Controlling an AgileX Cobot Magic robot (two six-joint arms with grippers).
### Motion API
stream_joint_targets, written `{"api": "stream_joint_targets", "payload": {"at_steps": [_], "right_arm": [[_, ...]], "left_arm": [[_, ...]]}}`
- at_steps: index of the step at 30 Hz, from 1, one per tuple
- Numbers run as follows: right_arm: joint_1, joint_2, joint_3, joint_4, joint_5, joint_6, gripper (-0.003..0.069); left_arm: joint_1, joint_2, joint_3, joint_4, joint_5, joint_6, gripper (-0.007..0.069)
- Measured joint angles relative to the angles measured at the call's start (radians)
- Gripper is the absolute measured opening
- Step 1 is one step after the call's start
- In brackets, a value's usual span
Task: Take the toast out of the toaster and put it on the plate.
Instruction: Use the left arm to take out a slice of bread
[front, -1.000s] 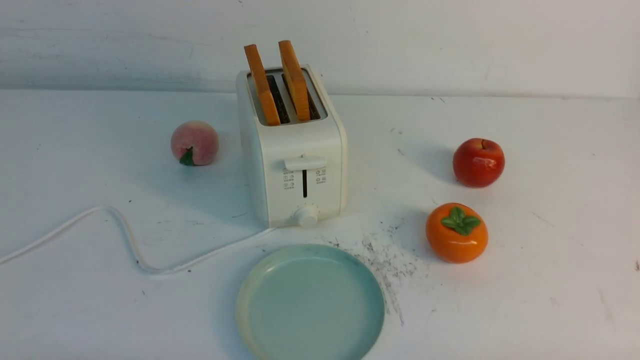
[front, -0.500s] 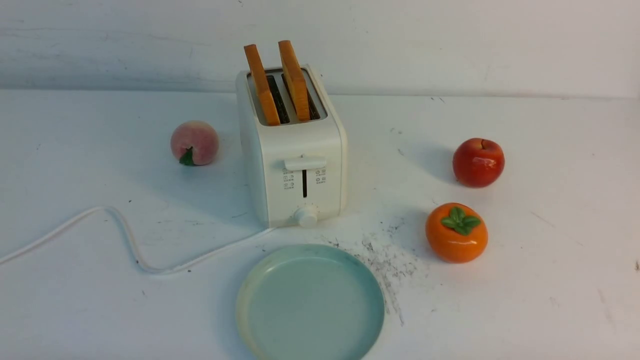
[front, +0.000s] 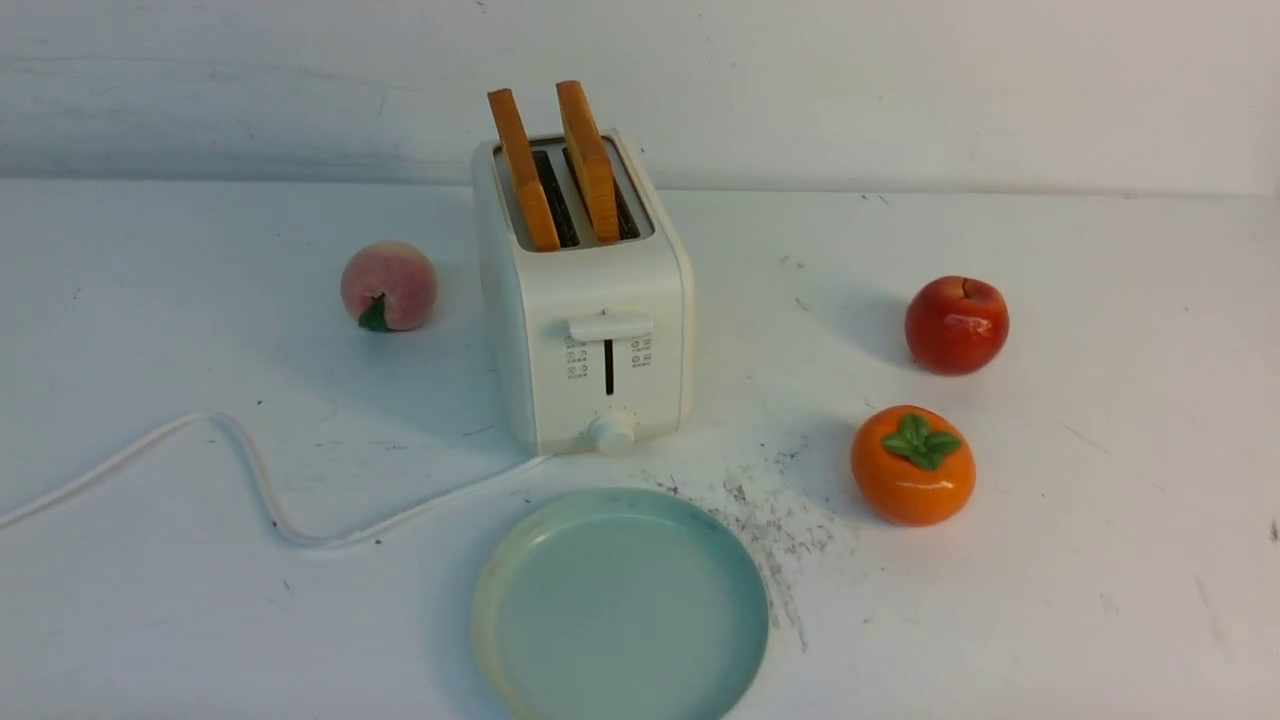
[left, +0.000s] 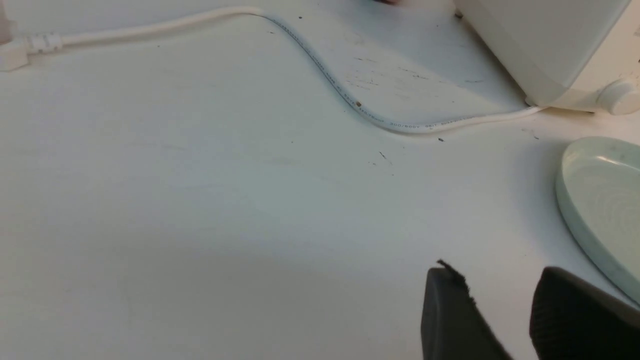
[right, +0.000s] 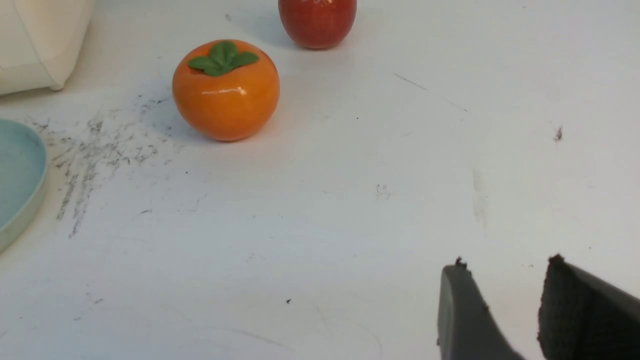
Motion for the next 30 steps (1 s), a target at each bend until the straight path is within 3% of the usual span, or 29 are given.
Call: {"api": "stream_joint_targets", "payload": {"at_steps": [12, 14, 19, 23, 30], "right_arm": [[0.000, 0.000, 0.000, 0.000, 0.000, 0.000, 0.0240], [0.000, 0.000, 0.000, 0.000, 0.000, 0.000, 0.0240], [0.000, 0.000, 0.000, 0.000, 0.000, 0.000, 0.0240], [0.000, 0.000, 0.000, 0.000, 0.000, 0.000, 0.0240], [0.000, 0.000, 0.000, 0.000, 0.000, 0.000, 0.0240]], "left_arm": [[0.000, 0.000, 0.000, -0.012, -0.012, -0.011, 0.0237], [0.000, 0.000, 0.000, -0.109, -0.029, -0.068, 0.0237], [0.000, 0.000, 0.000, -0.489, -0.086, -0.293, 0.0237], [0.000, 0.000, 0.000, -0.755, -0.107, -0.400, 0.0237], [0.000, 0.000, 0.000, -0.901, -0.172, -0.420, 0.0237]]}}
